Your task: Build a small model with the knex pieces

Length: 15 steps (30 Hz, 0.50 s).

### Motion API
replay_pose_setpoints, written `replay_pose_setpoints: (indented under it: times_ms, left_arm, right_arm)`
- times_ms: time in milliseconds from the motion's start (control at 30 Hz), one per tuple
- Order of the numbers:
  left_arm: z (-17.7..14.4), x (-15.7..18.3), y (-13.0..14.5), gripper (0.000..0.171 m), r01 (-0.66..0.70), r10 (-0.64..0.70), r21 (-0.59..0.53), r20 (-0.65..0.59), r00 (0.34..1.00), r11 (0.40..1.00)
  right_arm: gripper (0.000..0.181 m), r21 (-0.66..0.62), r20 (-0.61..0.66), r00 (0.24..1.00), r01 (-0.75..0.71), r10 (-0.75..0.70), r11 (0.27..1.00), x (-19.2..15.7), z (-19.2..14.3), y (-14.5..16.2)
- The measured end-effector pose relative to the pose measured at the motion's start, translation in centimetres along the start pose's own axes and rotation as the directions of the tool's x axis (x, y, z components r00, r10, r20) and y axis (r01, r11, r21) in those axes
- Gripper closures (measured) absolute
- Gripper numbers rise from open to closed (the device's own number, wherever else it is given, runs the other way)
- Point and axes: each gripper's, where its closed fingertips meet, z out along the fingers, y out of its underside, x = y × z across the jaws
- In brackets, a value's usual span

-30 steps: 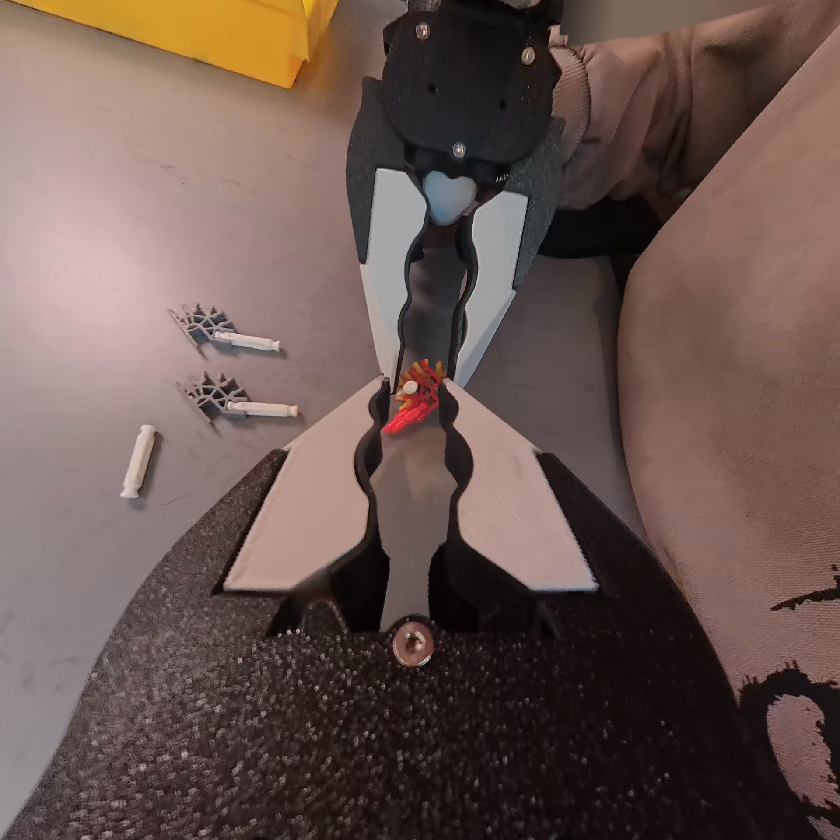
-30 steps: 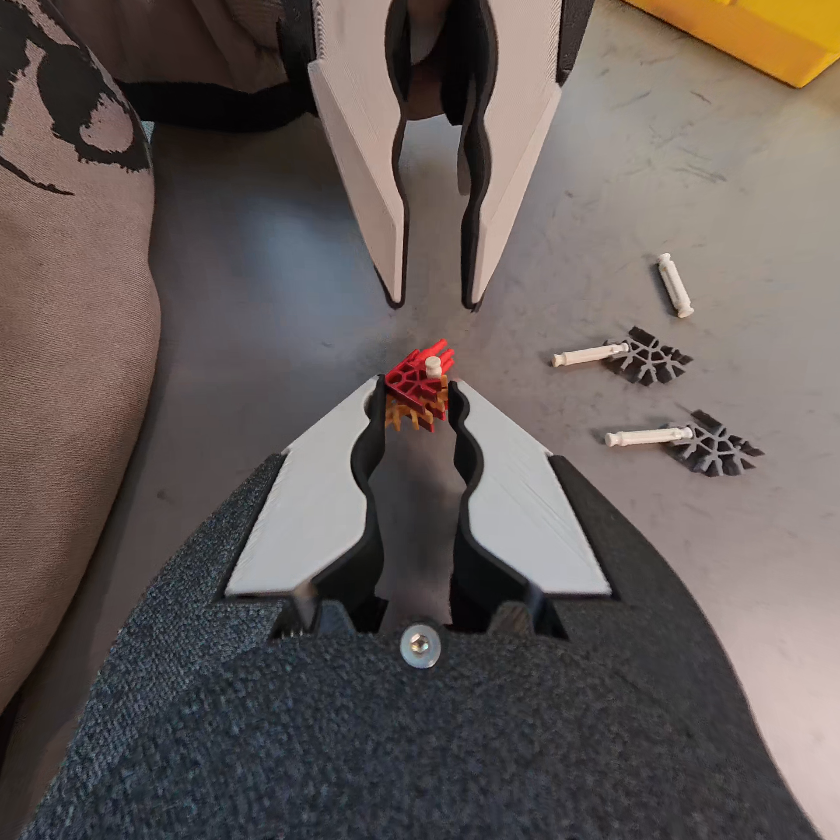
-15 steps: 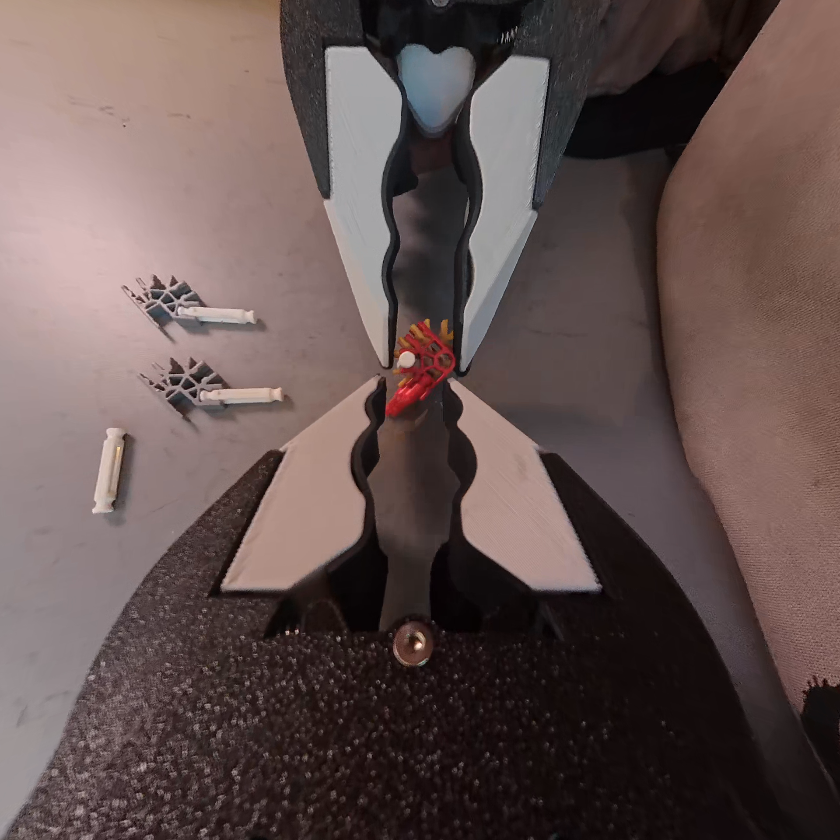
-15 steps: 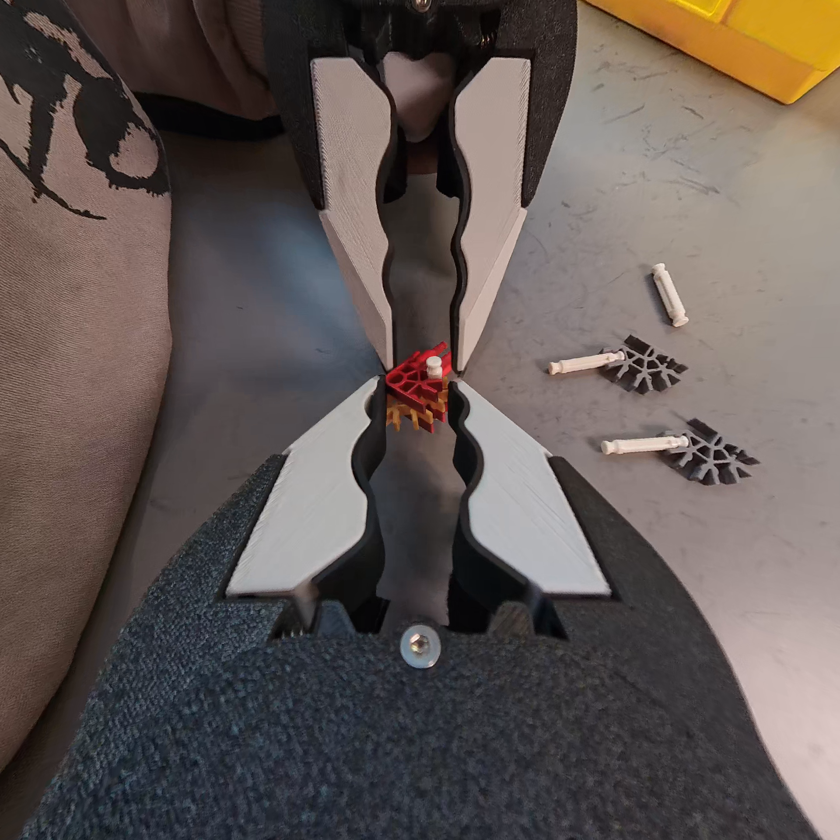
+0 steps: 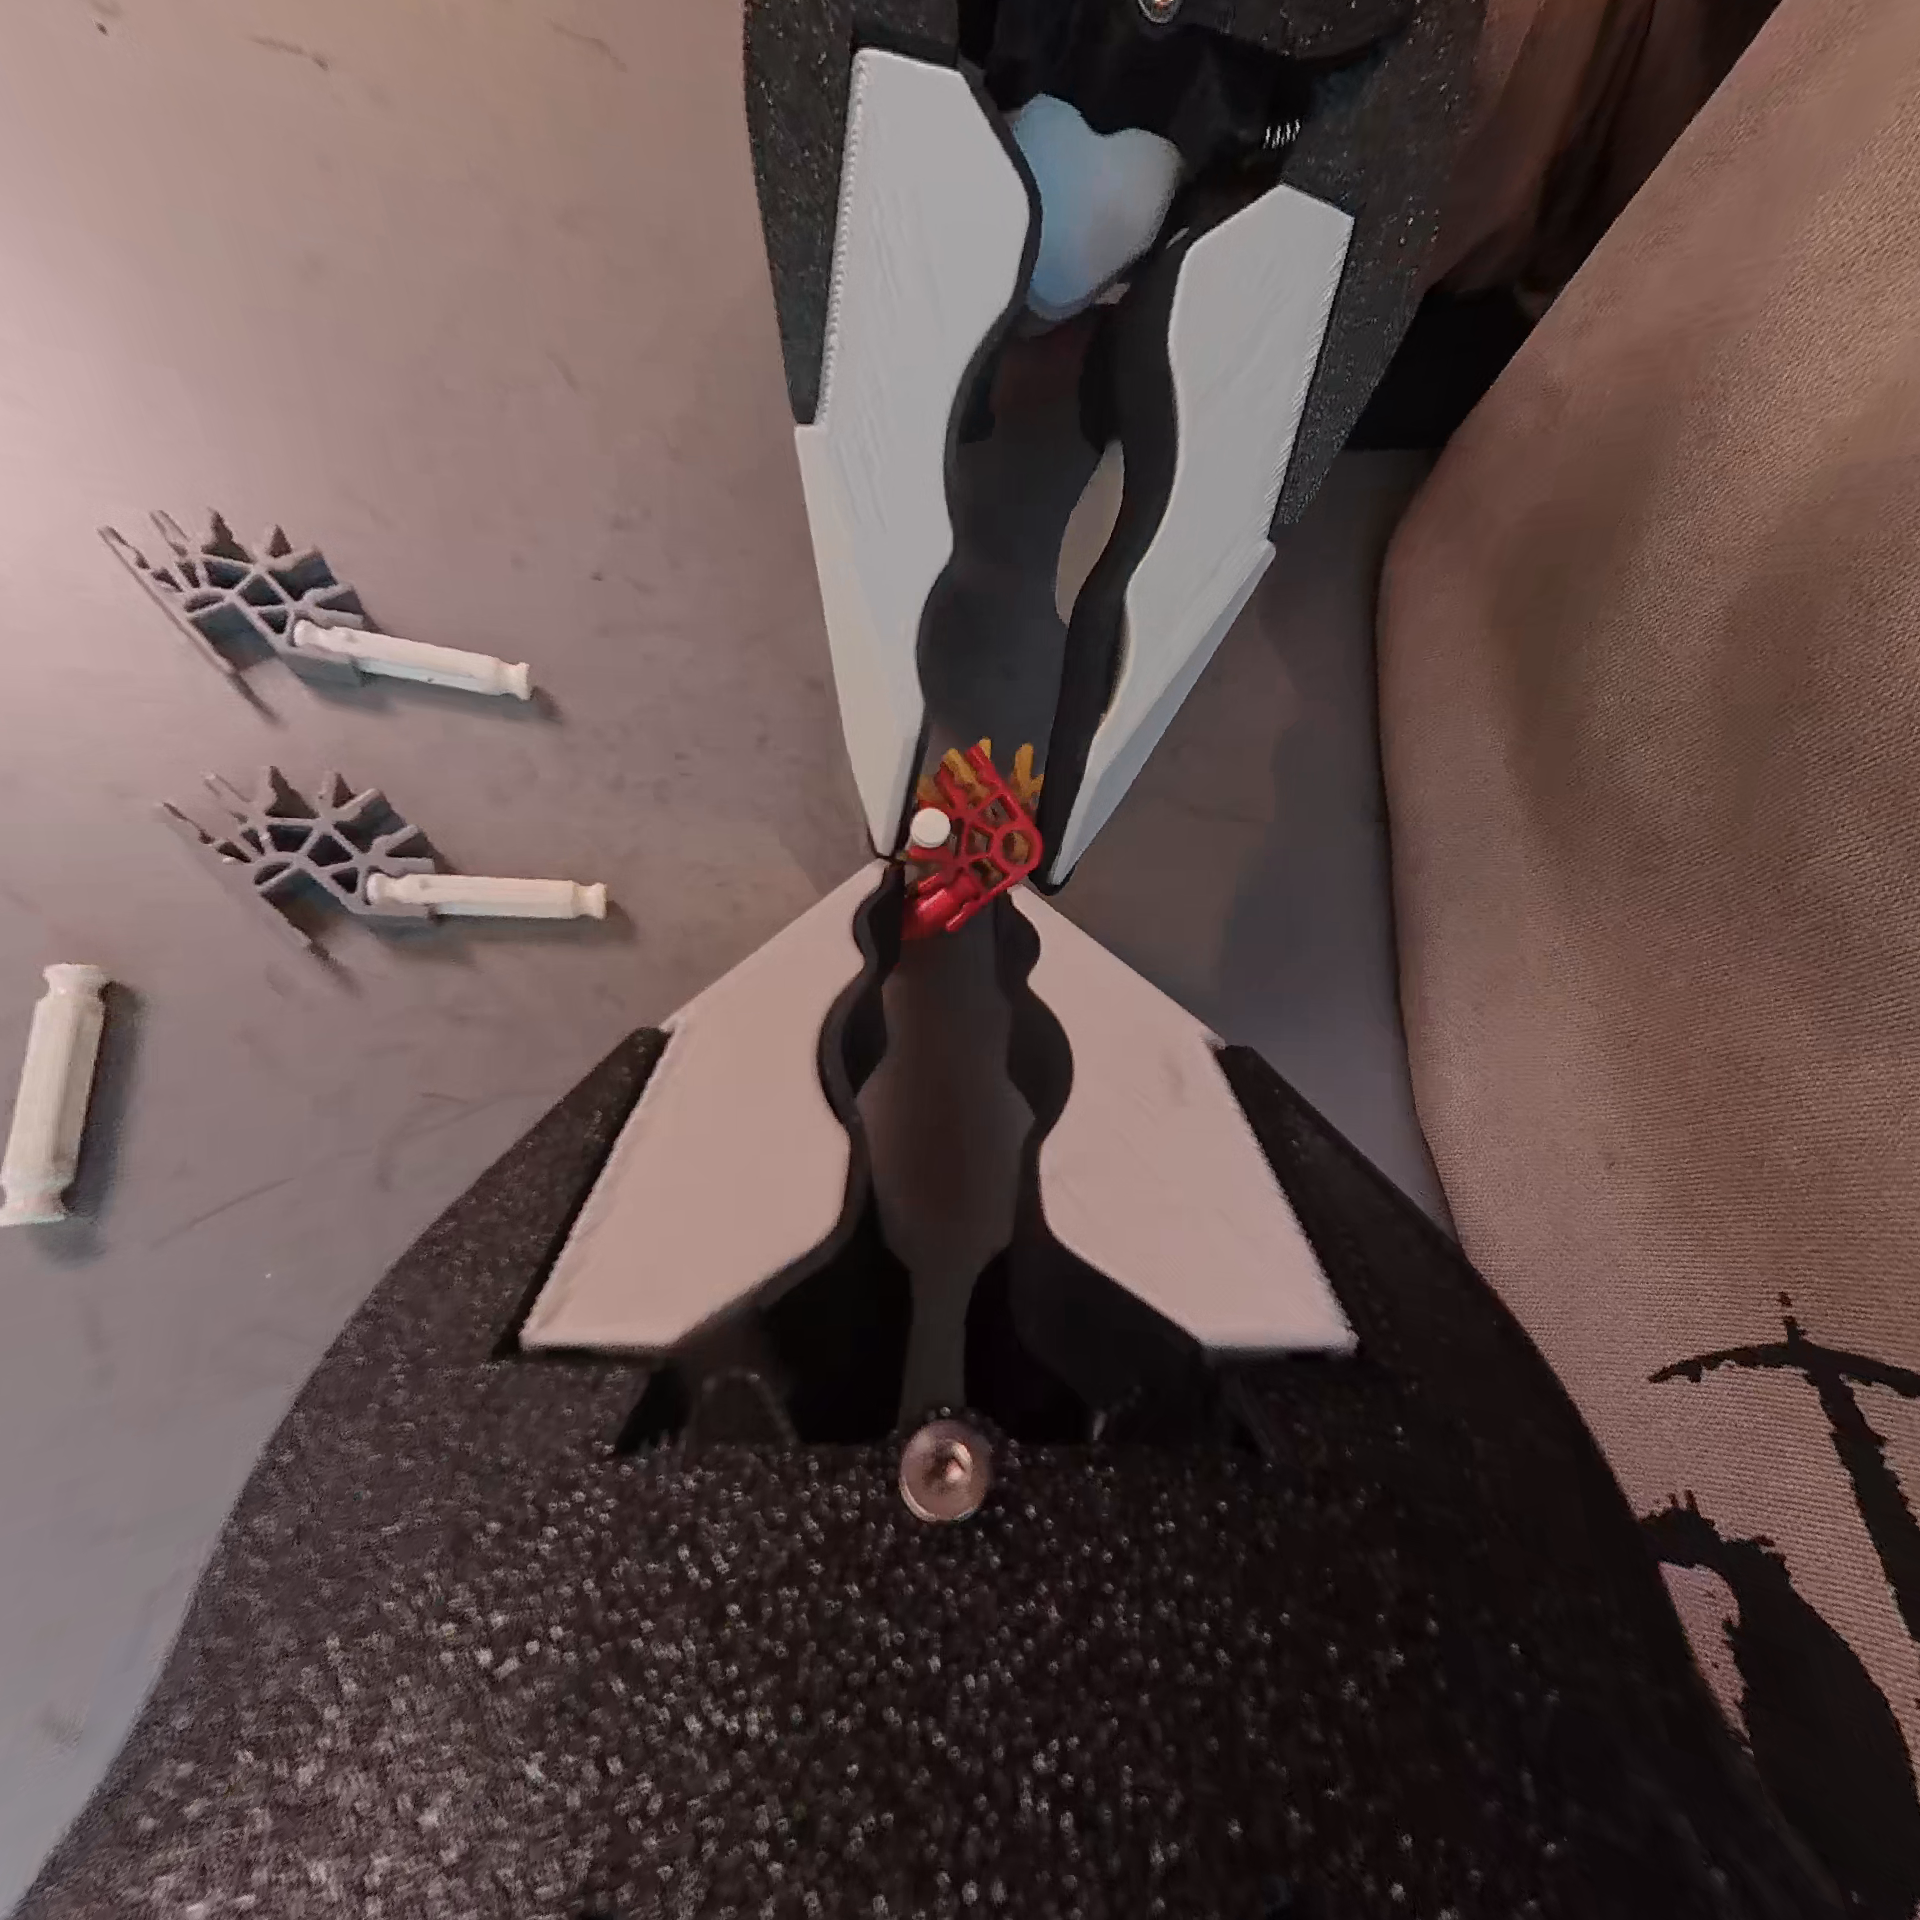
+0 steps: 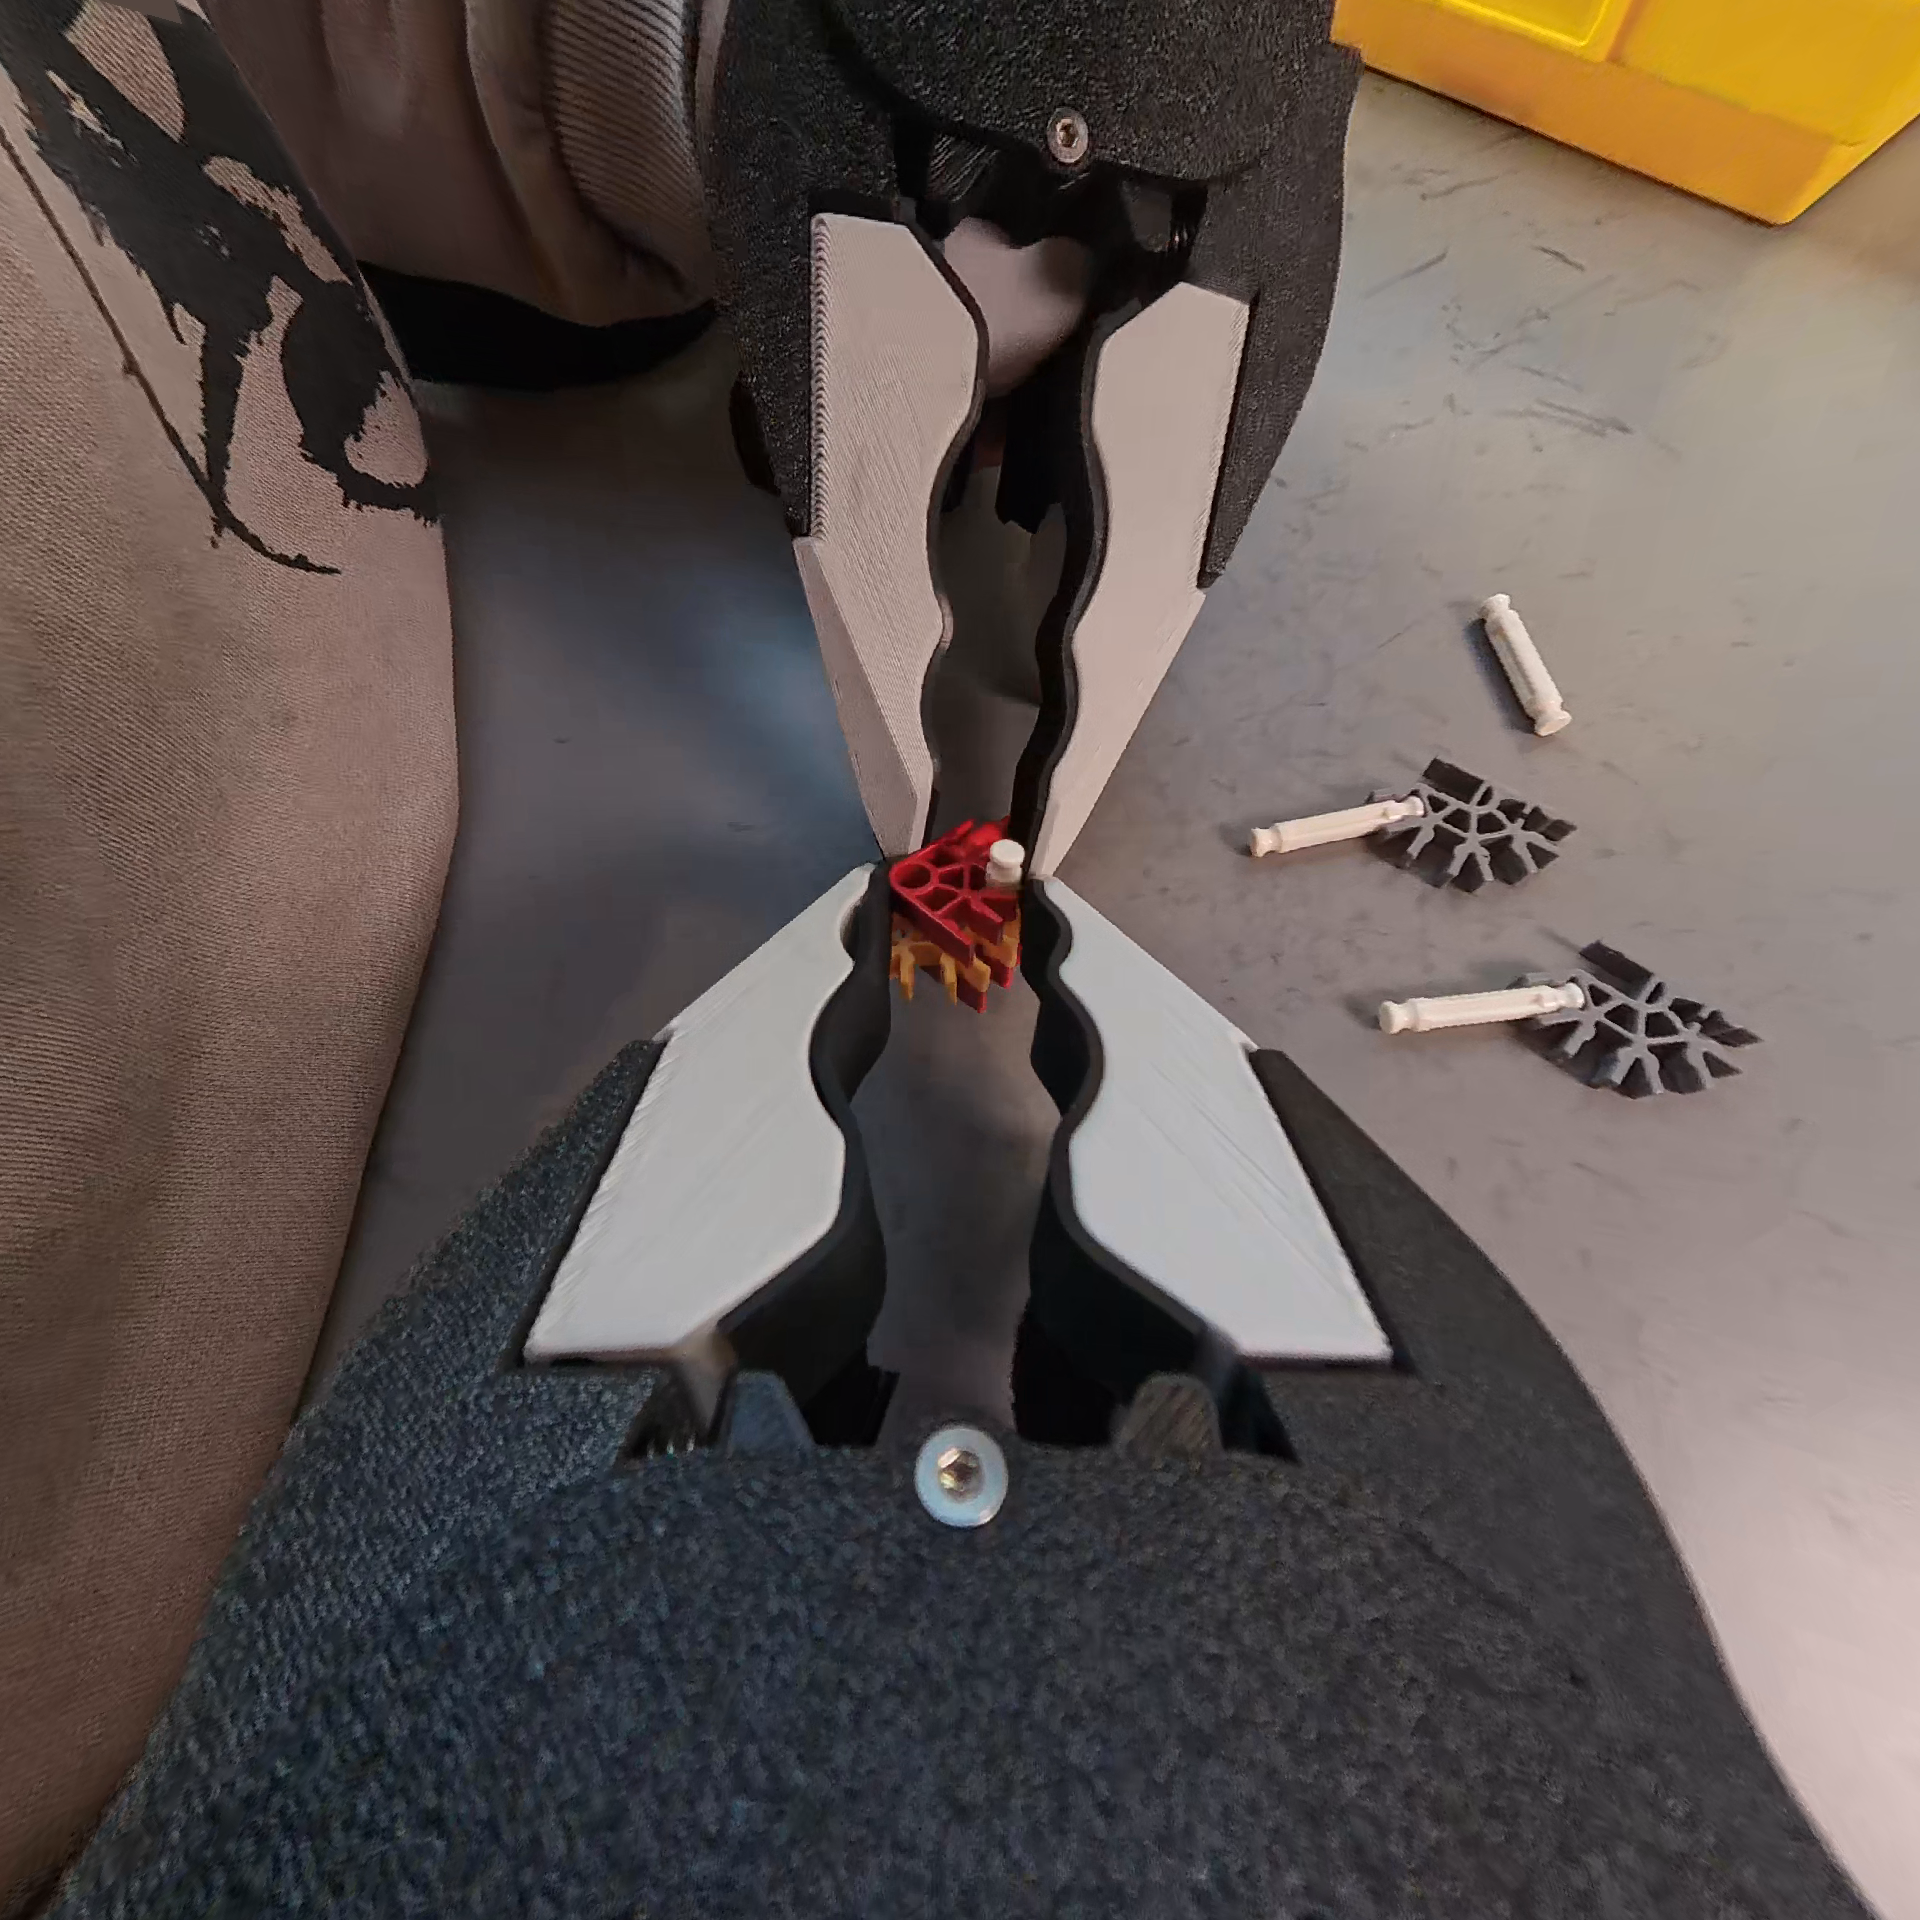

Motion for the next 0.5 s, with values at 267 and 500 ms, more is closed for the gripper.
replay_pose_setpoints:
  times_ms: [267, 500]
  left_arm:
    - [0.24, 0.02, 0.04, 0.161, 0.010, -0.012, -0.049, -0.026, 1.000, 0.999]
    - [0.74, 0.01, -0.22, 0.162, -0.052, 0.052, -0.056, 0.006, 0.999, 0.997]
  right_arm:
    - [0.162, 0.014, 0.011, 0.999, -0.051, 0.051, 0.999, -0.09, -0.28, 0.06]
    - [0.156, -0.018, -0.003, 0.991, -0.132, 0.132, 0.991, 0.64, -0.78, 0.56]
